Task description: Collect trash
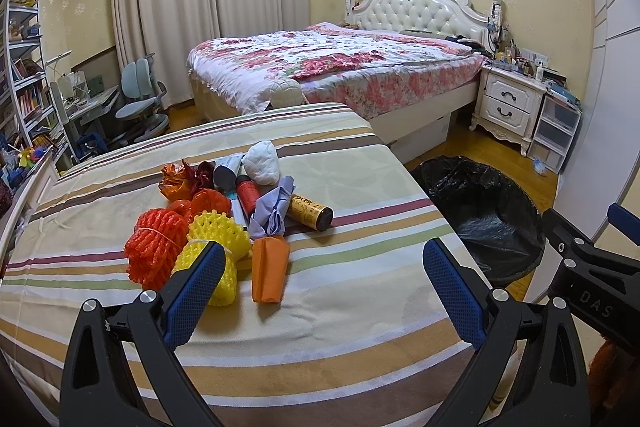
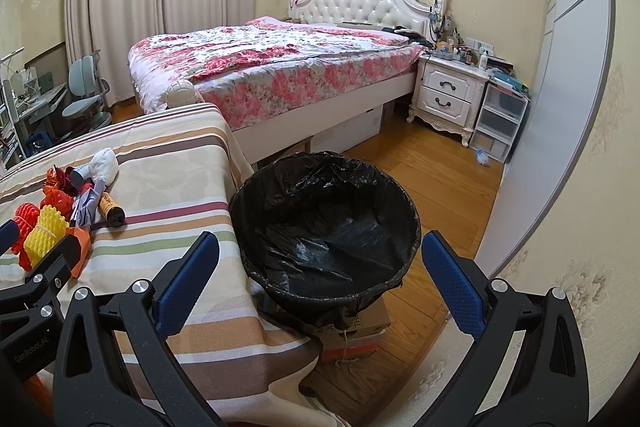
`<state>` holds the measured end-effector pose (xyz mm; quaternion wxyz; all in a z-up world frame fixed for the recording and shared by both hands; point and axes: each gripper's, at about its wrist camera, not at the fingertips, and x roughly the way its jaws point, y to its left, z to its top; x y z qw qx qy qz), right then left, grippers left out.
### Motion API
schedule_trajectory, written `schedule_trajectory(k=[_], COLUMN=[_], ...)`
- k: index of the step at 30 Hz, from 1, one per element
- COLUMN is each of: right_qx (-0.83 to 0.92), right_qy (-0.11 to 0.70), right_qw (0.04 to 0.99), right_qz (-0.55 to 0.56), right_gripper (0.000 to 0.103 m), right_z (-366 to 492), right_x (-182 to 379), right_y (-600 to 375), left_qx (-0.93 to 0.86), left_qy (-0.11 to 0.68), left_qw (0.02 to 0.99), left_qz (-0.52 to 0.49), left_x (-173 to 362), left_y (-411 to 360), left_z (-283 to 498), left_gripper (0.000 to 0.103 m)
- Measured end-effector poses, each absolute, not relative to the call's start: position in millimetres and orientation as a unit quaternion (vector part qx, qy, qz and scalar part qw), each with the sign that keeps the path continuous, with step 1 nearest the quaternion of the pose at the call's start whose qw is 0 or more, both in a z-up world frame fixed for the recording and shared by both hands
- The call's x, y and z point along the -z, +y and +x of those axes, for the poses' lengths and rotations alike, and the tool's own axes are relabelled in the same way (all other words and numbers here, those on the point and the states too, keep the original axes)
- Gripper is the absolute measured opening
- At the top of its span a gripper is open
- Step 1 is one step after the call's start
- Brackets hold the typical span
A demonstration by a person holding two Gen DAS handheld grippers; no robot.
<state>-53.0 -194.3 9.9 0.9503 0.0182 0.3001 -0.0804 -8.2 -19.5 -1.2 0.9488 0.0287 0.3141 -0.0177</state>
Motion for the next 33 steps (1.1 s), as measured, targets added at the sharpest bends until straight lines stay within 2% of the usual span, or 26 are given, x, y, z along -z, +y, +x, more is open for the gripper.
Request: schedule_trajectory(k=[13,33], right_qx=[0.064,-0.033], right_qy=[0.304,0.326], right_qw=[0.950,0.944], right_qz=[0.016,-0.031], right_gripper=[0.099,0.099], right_z=[-57,-33], right_x=[-8,-13], right_y=[-189,-97], left_qx=[0.017,-0.070], left_qy=[0.326,0.347], left_qw=[0.945,0.935], left_qz=[0.023,-0.012], left_x=[3,11], left_y=[-12,106], left_z=[-12,-7], left_gripper=[0.096,0.096])
